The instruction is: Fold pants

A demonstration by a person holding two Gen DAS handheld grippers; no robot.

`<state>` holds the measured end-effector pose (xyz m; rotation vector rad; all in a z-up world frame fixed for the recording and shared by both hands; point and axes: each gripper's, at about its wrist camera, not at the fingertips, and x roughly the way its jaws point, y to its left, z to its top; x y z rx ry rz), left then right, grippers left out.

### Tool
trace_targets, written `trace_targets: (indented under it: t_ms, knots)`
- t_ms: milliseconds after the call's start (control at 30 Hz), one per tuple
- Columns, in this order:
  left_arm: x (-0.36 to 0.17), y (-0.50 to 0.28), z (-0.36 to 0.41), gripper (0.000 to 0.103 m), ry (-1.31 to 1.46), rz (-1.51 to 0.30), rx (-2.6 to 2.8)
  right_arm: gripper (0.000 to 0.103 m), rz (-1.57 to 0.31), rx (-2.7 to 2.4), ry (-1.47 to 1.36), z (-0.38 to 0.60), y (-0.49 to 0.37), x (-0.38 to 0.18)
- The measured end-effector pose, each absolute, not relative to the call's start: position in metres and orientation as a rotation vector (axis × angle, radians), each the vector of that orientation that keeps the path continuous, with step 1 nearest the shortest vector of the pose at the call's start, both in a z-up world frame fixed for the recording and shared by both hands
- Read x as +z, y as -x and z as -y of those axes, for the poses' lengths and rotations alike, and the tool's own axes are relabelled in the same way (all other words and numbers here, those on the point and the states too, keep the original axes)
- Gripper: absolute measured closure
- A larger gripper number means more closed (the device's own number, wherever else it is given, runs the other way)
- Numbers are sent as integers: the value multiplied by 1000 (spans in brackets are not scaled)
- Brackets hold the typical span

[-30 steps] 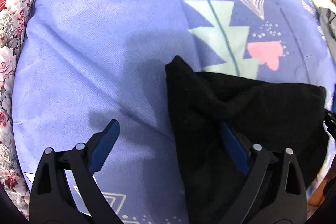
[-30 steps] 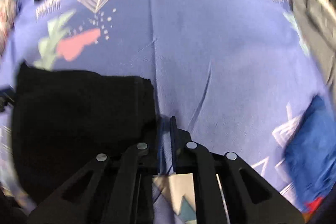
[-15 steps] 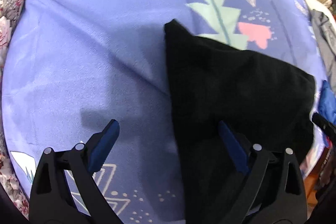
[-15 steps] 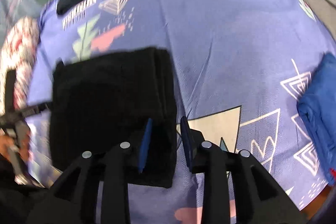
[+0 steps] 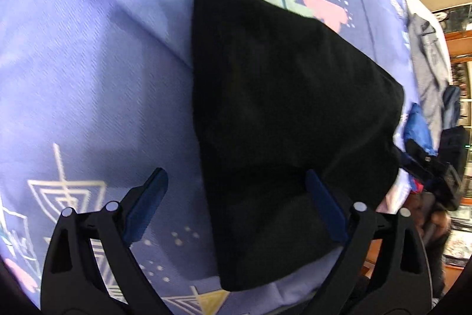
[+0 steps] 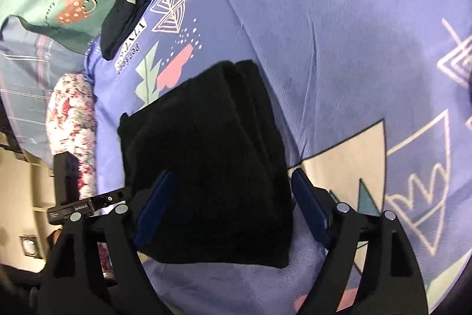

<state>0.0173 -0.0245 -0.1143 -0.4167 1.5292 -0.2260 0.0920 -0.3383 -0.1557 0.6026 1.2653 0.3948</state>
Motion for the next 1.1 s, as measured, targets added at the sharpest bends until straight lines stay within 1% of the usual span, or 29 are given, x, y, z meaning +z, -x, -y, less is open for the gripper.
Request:
trace_targets:
  t_ms: [133, 167, 267, 367, 467, 500, 533, 633, 733, 833, 967, 1000, 1033, 1100]
  knots:
    - [-119, -17, 20, 9, 476, -1532, -282, 21, -1280, 445, -662, 348, -88, -166]
    - [-120, -13, 16, 9, 490, -1533, -304, 23, -1293, 477, -689, 348, -87, -169]
    - [-122, -6, 8, 9, 544, -1527, -354, 23, -1294, 556, -689, 343, -86, -172]
    - [-124, 1, -8, 9, 618, -1515, -393, 23, -1292, 605, -778, 343, -88, -178]
    - [-131, -3, -18, 10, 712, -1517, -420, 24, -1275, 647, -845, 337, -94, -181]
    - [-132, -6, -19, 10, 725, -1520, -422, 26, -1277, 648, -844, 335, -95, -182]
    - [-131, -8, -22, 11, 729, -1516, -421, 27, -1284, 639, -817, 331, -99, -181]
    - [-128, -21, -23, 28, 709, -1491, -410, 29, -1297, 616, -778, 328, -107, -180]
    - [-131, -28, -19, 28, 710, -1512, -426, 36, -1305, 606, -751, 329, -110, -181]
    - [-132, -30, -5, 29, 692, -1538, -478, 36, -1300, 606, -748, 331, -108, -181]
    - [-132, -29, 10, 29, 678, -1517, -492, 36, -1302, 595, -763, 327, -107, -184]
    - [-132, -31, 13, 35, 683, -1517, -484, 43, -1308, 591, -776, 325, -108, -185]
    - [-132, -34, 19, 70, 664, -1523, -465, 49, -1322, 582, -772, 321, -107, -186]
    - [-125, -36, 24, 75, 605, -1530, -423, 60, -1340, 579, -744, 314, -107, -182]
